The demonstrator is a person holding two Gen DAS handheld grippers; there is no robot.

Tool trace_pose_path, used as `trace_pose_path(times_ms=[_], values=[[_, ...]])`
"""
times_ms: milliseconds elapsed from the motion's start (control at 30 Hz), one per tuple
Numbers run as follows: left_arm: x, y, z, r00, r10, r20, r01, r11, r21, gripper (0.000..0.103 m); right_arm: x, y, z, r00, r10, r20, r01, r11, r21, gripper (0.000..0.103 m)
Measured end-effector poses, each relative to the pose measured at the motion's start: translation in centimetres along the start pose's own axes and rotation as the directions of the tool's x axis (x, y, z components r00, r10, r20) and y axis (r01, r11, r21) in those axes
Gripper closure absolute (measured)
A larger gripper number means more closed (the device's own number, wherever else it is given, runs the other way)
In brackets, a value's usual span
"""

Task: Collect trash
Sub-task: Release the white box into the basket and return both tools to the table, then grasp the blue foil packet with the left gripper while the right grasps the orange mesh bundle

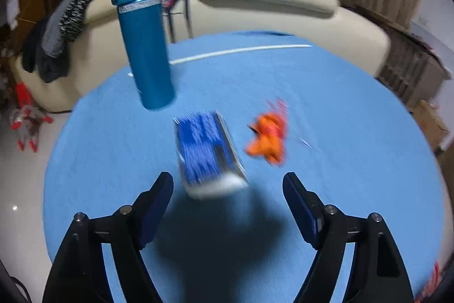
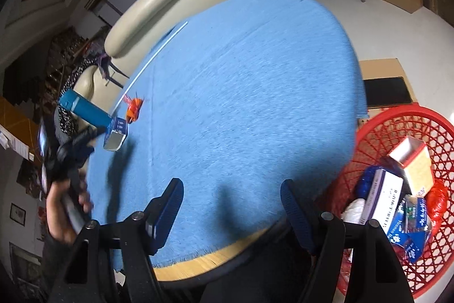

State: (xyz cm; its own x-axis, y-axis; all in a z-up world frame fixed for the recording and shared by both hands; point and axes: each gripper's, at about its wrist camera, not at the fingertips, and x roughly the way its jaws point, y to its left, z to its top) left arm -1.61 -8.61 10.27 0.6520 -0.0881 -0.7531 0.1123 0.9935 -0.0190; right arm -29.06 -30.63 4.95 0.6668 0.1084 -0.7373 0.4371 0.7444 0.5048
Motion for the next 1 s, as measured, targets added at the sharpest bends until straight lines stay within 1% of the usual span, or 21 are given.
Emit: trace_pose_path(times_ms=[67,100,167,200,233,300,400,467,567,633,700,800,867,1000], values=[[1.9,0.1,0.9,1.000,0.012,-0.014,-0.012,1.000,-0.013,0.018,0.4,0.3,0.3,1.000,-0.006,-0.011,0.006,1.000,-0.006,0.028],[3.4,-0.1,1.3,0.999,0.020,-0.042,-0.020,1.000,0.001,0.017,0.9,0.7,0.5,1.000,-0.013,-0.019,0.013,1.000,-0.010,0.028],[5.2,0.0,1.2,0.997,0.028,-0.069,-0.026,0.999,0.018,0.018,1.7,1.2,0.9,0.999,-0.017,-0.034,0.016,1.000,-0.019,0.028],[5.8,0.3,1.2,0.998,0.000,-0.070,0.000,1.000,0.012,0.025,2.1,1.6,1.2,0.999,-0.019,-0.041,0.018,0.999,-0.026,0.028],[6.2,0.9,0.9,0.997,-0.039,-0.071,0.039,0.999,0.002,0.040,2.8,2.2,1.5,0.999,-0.020,-0.049,0.018,0.999,-0.039,0.028],[5.7,1.8,0.4,0.998,-0.046,-0.053,0.047,0.999,0.014,0.041,3.9,3.4,2.2,0.998,-0.016,-0.061,0.012,0.998,-0.059,0.028],[4.6,3.2,-0.6,0.997,-0.059,-0.050,0.060,0.998,0.018,0.042,6.2,5.6,3.2,0.997,-0.005,-0.080,-0.002,0.996,-0.093,0.028],[3.6,4.3,-1.7,0.997,-0.049,-0.052,0.050,0.998,0.028,0.042,8.4,7.8,4.2,0.996,0.009,-0.092,-0.021,0.992,-0.126,0.028],[2.3,5.5,-3.1,0.998,-0.032,-0.057,0.034,0.999,0.034,0.042,11.5,11.4,5.6,0.995,0.032,-0.098,-0.050,0.982,-0.181,0.028],[1.8,6.0,-3.7,0.998,-0.021,-0.057,0.023,0.999,0.038,0.042,14.1,15.0,7.0,0.994,0.054,-0.099,-0.076,0.969,-0.236,0.028],[1.4,6.4,-3.9,0.998,-0.012,-0.055,0.014,0.999,0.041,0.042,16.4,18.1,8.0,0.994,0.058,-0.098,-0.084,0.955,-0.285,0.028],[0.8,7.3,-4.0,0.999,-0.007,-0.054,0.009,1.000,0.029,0.042,19.5,21.8,9.1,0.996,0.034,-0.082,-0.061,0.935,-0.350,0.028],[0.6,8.0,-4.3,0.998,-0.008,-0.056,0.009,1.000,0.017,0.042,21.7,24.0,9.8,0.997,0.017,-0.080,-0.046,0.926,-0.374,0.028],[0.5,9.0,-4.6,0.998,-0.009,-0.060,0.009,1.000,0.002,0.042,24.9,27.2,10.3,0.998,-0.045,-0.054,0.017,0.905,-0.425,0.030]])
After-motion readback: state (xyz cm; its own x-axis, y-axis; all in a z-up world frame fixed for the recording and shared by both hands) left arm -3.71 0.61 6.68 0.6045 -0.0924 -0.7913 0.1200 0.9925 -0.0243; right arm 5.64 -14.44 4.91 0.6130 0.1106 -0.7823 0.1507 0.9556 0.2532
